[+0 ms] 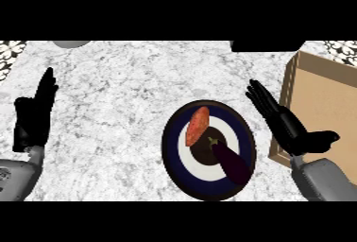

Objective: Pick the eggplant from the plate and place it in the cardboard box

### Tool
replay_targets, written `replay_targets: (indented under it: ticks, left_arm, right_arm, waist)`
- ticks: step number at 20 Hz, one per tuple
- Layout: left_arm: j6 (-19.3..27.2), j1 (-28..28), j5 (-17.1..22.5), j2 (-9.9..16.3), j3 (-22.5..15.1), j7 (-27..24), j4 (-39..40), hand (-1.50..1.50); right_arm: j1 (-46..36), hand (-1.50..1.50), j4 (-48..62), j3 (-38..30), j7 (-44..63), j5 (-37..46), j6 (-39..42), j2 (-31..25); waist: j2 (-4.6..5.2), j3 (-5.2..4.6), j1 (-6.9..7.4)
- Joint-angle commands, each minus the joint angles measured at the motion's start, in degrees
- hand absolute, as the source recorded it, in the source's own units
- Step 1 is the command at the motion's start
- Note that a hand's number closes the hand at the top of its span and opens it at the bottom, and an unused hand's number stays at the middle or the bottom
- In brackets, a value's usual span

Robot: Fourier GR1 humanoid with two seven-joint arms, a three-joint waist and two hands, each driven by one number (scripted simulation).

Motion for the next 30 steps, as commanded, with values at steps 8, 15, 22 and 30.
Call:
replay_targets:
  ticks: [8, 15, 22, 30]
  left_arm:
    - [-10.11, -1.41, 1.52, -5.18, -9.76, -3.79, -4.2, 0.0]
    - [-13.91, 1.21, 2.67, -6.97, -12.95, -7.2, -4.1, 0.0]
    - [-15.14, 0.22, 3.37, -7.25, -11.72, -7.53, -3.22, 0.0]
    - [-16.87, -0.79, 2.85, -7.68, -11.56, -8.74, -2.44, 0.0]
  right_arm:
    - [-1.22, -1.5, -1.33, 10.74, 10.34, 28.37, -11.32, -14.24]
    - [-0.25, -1.5, -8.15, 22.21, 18.1, 54.97, -20.81, -20.48]
    - [-1.34, -1.5, -32.64, 26.83, 43.06, 64.88, -4.79, -25.61]
    - [-4.2, -1.5, -49.5, 29.72, 72.3, 51.54, 22.0, -14.73]
  waist:
    - [-1.83, -1.74, -2.26]
    - [-1.43, -0.17, -1.31]
    - [-1.3, 0.04, -1.75]
    - [-0.48, 0.15, 0.5]
